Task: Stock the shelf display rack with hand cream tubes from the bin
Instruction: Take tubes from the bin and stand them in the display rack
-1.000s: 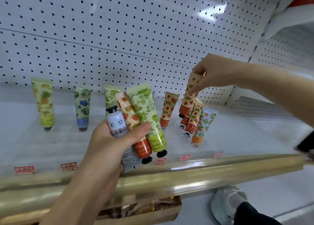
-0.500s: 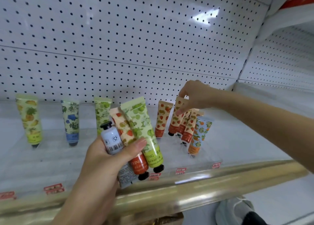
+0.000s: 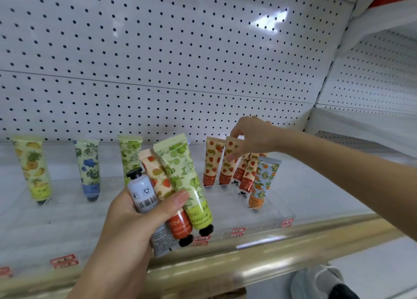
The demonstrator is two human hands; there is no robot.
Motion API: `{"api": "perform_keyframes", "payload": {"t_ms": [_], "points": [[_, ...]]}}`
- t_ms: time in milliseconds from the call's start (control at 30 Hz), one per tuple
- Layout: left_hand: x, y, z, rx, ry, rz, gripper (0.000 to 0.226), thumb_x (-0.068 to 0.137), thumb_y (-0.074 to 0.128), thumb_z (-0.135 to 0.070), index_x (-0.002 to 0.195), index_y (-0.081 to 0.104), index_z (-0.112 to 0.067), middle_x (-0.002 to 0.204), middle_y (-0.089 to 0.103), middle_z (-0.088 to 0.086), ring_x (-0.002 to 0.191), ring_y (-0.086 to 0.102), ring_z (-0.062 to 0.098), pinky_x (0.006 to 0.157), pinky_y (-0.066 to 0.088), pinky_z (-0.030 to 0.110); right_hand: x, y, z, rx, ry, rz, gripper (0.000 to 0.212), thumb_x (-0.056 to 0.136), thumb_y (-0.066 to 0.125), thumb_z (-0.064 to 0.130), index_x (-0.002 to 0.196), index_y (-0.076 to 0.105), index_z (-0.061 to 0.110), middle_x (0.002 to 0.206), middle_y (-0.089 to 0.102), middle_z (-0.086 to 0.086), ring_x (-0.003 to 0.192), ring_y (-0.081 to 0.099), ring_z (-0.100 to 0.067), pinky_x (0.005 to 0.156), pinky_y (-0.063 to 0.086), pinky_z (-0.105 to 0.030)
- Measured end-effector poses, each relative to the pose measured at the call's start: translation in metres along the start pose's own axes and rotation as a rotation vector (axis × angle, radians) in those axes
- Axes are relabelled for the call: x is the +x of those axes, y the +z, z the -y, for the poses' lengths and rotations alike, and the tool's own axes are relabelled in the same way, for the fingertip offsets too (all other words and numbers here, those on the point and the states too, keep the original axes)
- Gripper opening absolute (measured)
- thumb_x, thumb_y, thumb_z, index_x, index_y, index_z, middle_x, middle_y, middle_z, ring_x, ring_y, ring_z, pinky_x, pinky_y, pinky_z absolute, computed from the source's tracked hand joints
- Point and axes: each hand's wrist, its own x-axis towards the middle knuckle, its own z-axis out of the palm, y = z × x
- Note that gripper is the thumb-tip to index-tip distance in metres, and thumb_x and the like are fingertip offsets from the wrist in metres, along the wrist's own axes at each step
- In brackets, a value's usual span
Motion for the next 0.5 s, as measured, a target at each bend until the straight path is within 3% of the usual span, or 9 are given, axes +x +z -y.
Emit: {"api": "perform_keyframes", "payload": {"t_ms": [133, 267, 367, 433, 500], "points": [[0.0, 0.0, 0.0, -0.017, 0.01, -0.004, 0.075, 0.003, 0.092, -0.043, 0.073, 0.075, -0.026, 0.088, 0.075, 0.008, 0.076, 0.073, 0.024, 0.052, 0.056, 0.029, 0.001, 0.002, -0.001, -0.015, -0.01, 0.026, 0.044, 0.074, 0.075, 0.042, 0.102, 0.07, 0.009, 0.119, 0.059, -0.009, 0.117, 0.045, -0.025, 0.097, 0.028, -0.042], [-0.001, -0.002, -0.001, -0.016, 0.002, -0.002, 0.077, 0.005, 0.093, -0.042, 0.077, 0.075, -0.022, 0.09, 0.075, 0.009, 0.078, 0.073, 0.026, 0.053, 0.057, 0.03, 0.003, 0.004, -0.003, -0.005, -0.016, 0.028, 0.041, 0.073, 0.076, 0.04, 0.095, 0.072, 0.007, 0.105, 0.066, -0.01, 0.11, 0.054, -0.028, 0.085, 0.028, -0.036], [-0.001, -0.004, 0.001, -0.013, -0.011, -0.011, 0.077, 0.005, 0.093, -0.042, 0.077, 0.074, -0.022, 0.09, 0.075, 0.009, 0.078, 0.073, 0.026, 0.053, 0.057, 0.03, 0.0, 0.001, -0.003, -0.025, -0.012, 0.037, 0.041, 0.075, 0.075, 0.041, 0.103, 0.07, 0.011, 0.118, 0.061, -0.008, 0.117, 0.05, -0.025, 0.094, 0.028, -0.04], [-0.001, -0.004, 0.001, -0.02, -0.016, -0.019, 0.078, 0.005, 0.093, -0.041, 0.077, 0.074, -0.021, 0.09, 0.075, 0.01, 0.077, 0.073, 0.026, 0.052, 0.056, 0.029, -0.005, -0.006, -0.003, -0.039, -0.013, 0.052, 0.045, 0.075, 0.074, 0.041, 0.111, 0.067, 0.015, 0.116, 0.056, 0.0, 0.119, 0.047, -0.021, 0.103, 0.028, -0.043], [-0.002, -0.003, 0.001, -0.018, -0.013, -0.031, 0.074, 0.007, 0.094, -0.04, 0.076, 0.074, -0.022, 0.088, 0.075, 0.008, 0.075, 0.073, 0.025, 0.051, 0.056, 0.029, -0.011, -0.016, -0.002, -0.021, -0.048, 0.05, 0.047, 0.075, 0.075, 0.039, 0.116, 0.064, 0.021, 0.11, 0.048, 0.01, 0.119, 0.045, -0.015, 0.101, 0.032, -0.036]]}}
